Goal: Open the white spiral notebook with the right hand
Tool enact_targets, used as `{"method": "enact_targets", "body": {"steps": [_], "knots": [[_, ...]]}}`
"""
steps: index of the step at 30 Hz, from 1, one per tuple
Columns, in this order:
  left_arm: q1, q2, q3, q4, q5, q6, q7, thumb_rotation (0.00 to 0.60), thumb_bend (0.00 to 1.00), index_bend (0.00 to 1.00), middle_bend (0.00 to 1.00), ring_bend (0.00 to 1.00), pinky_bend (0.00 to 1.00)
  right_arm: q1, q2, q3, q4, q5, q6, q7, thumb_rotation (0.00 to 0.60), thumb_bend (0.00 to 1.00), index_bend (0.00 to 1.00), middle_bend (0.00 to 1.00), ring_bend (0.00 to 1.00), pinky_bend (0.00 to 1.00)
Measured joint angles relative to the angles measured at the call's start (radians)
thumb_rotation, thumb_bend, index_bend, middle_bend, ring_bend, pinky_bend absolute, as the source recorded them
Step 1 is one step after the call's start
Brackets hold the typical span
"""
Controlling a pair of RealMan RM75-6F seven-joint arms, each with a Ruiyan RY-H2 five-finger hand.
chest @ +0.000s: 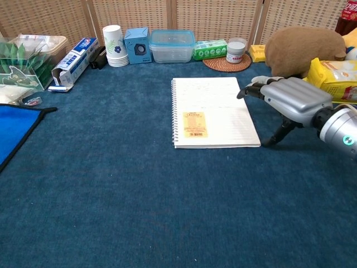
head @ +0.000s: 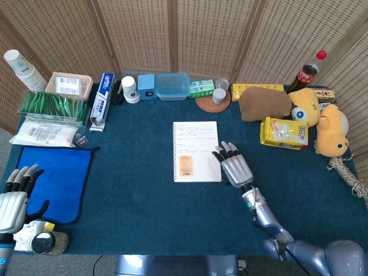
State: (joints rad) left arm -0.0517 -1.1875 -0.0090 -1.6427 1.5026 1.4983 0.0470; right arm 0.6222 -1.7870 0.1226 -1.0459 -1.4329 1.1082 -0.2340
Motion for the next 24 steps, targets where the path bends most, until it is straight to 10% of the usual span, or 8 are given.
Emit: {"method": "enact_targets", "body": {"steps": [24], "knots": [[0.031,-0.004,0.007,0.045,0.005,0.033,-0.066,0.6,0.31,0.21,0.09,0.02,0.0,0.09,-0.074,0.151,-0.04,0.057,0.034,-0.007,0.6,0.06,0.16,0.19,0.07,0.13]]}}
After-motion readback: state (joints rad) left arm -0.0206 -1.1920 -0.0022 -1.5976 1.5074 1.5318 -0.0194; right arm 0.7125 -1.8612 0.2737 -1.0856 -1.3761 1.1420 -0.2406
